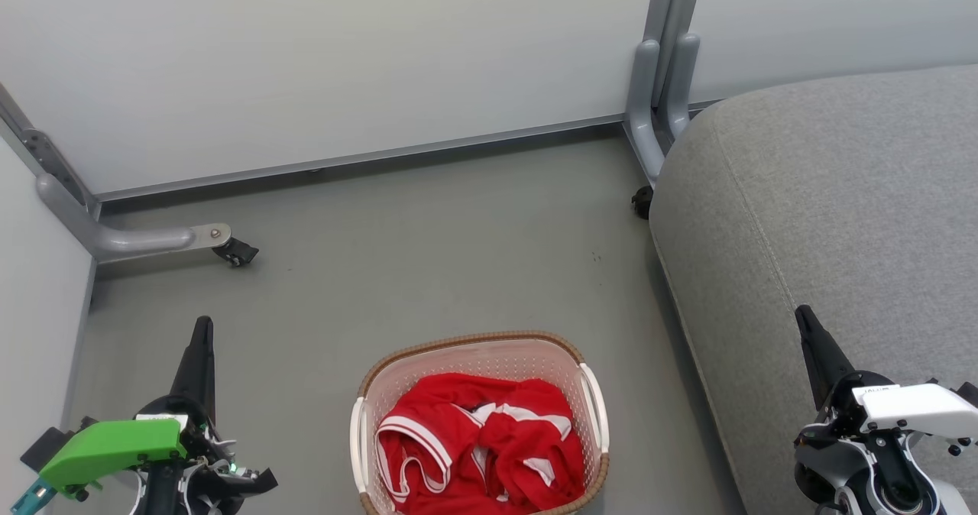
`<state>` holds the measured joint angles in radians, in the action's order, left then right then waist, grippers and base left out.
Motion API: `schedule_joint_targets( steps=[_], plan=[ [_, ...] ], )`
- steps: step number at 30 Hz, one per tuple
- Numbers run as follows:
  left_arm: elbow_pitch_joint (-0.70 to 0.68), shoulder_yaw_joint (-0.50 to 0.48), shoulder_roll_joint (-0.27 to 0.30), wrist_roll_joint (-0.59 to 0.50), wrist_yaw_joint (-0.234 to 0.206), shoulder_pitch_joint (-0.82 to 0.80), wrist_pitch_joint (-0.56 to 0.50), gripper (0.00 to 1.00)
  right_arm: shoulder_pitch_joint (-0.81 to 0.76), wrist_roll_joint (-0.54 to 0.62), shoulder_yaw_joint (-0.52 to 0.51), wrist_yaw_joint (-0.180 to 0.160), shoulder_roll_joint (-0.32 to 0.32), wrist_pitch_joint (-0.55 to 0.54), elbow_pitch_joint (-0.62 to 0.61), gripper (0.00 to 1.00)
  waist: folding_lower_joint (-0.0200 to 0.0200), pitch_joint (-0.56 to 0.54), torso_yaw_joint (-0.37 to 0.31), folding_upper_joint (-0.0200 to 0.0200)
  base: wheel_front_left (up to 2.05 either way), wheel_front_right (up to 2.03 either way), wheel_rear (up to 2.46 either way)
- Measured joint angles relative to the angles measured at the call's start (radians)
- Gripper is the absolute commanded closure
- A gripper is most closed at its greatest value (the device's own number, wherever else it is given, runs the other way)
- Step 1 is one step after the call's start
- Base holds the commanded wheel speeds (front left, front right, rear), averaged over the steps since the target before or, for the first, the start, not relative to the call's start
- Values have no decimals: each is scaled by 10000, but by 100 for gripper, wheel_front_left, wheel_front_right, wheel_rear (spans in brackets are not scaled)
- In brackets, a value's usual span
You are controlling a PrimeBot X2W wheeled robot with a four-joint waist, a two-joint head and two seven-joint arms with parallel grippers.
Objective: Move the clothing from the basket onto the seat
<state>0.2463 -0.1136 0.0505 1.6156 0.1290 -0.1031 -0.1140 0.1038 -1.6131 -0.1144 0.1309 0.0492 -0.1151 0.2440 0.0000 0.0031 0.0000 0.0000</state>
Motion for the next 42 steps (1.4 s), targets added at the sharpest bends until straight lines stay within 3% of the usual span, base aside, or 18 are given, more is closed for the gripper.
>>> schedule_joint_targets(
  steps=[18,19,20,21,26,30,42],
  plan=[
    [50,6,-8,0,-2,16,8,100,-21,0,2,0,-10,0,42,100,0,0,0,0,0,0,0],
    [130,12,-23,0,-4,56,8,0,-68,0,6,-2,-33,0,111,0,0,0,0,0,0,0,0],
    [222,17,-50,0,-4,132,8,100,-148,0,15,-2,-67,0,207,100,0,0,0,0,0,0,0],
    [320,29,-77,0,-4,216,8,0,-229,0,25,-2,-98,2,293,0,0,0,0,0,0,0,0],
    [395,211,-88,-188,-6,348,217,0,-351,94,221,-4,-123,199,345,0,0,0,-1,0,0,0,0],
    [316,198,-88,-930,-6,349,424,0,-351,581,407,-4,-115,397,311,0,0,3,4,0,0,0,0],
    [-510,313,-90,-3557,-174,519,959,0,-395,3547,635,-4,-113,943,-182,0,0,35,38,0,0,0,0]
  ],
)
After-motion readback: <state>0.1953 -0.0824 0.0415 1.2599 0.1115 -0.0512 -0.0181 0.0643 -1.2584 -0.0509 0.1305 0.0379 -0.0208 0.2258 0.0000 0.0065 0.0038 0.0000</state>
